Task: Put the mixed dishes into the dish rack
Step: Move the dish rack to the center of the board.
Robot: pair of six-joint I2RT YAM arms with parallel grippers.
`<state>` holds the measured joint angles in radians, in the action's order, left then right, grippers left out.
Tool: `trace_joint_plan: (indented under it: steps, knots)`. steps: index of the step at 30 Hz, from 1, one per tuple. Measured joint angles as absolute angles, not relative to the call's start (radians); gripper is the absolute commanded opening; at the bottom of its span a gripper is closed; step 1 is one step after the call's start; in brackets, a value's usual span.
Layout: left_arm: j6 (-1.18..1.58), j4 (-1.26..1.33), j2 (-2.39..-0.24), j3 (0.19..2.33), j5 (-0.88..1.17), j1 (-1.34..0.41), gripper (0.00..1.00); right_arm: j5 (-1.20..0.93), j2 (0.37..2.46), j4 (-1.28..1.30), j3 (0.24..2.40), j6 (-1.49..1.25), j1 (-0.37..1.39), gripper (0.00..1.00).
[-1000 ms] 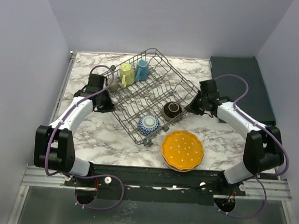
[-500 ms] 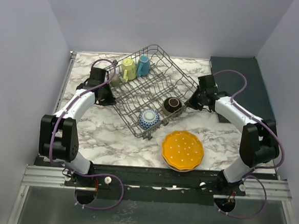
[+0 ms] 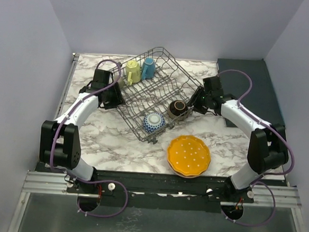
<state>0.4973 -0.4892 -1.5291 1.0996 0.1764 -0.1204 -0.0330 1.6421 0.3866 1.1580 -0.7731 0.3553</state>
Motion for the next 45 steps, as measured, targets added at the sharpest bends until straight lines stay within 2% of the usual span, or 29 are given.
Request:
trace_joint_plan:
  steps: [7, 11, 24, 34, 38, 45]
  knots:
    - [0.478, -0.508, -1.468, 1.100, 0.176, -0.126, 0.60, -0.040, 1.593, 0.401, 1.159, -0.751, 0.361, 0.68]
    - [0.473, -0.517, -1.390, 1.090, 0.179, -0.127, 0.68, -0.043, 1.530, 0.421, 1.159, -0.720, 0.361, 0.75]
    - [0.495, -0.598, -1.155, 0.982, 0.332, -0.160, 0.69, -0.083, 1.206, 0.565, 1.044, -0.581, 0.361, 0.77]
    - [0.649, -0.638, -1.007, 0.966, 0.337, -0.442, 0.62, -0.114, 0.982, 0.736, 0.937, -0.556, 0.361, 0.78]
    - [0.751, -0.638, -0.967, 0.943, 0.286, -0.588, 0.58, -0.118, 0.912, 0.781, 0.908, -0.561, 0.361, 0.78]
    - [0.936, -0.635, -0.941, 0.918, 0.136, -0.843, 0.57, -0.120, 0.864, 0.818, 0.878, -0.585, 0.361, 0.79]
